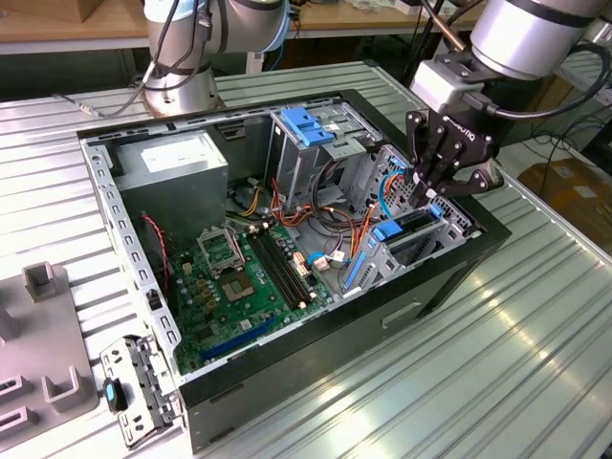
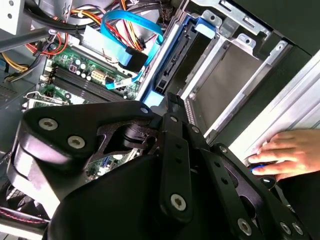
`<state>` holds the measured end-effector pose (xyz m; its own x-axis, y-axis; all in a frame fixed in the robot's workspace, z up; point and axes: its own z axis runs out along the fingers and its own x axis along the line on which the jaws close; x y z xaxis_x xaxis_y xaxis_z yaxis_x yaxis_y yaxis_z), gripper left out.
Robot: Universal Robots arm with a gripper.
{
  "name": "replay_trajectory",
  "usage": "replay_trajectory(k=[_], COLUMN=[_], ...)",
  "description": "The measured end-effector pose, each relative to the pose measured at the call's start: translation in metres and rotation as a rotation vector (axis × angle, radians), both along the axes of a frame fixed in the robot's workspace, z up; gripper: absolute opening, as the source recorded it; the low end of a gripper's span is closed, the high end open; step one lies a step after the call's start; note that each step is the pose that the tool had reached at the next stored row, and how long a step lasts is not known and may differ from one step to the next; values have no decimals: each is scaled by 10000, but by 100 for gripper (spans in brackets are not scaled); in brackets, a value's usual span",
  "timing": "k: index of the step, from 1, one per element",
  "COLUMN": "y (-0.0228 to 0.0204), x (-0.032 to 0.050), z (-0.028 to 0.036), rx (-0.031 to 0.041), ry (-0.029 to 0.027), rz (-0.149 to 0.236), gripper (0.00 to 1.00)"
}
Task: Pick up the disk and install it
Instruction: 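Insert the disk into the insertion slot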
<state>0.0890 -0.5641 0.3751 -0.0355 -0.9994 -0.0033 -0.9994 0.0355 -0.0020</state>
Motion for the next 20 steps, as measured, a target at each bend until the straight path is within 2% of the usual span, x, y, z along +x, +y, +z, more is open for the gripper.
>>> replay_trajectory(k=[2,14,20], y=[0,-1,-1], x=[1,46,48], z=[-62,-304,-323], rx=[1,0,-1], ry=[-7,-7,-7], rz=[1,0,1], gripper=[11,11,11])
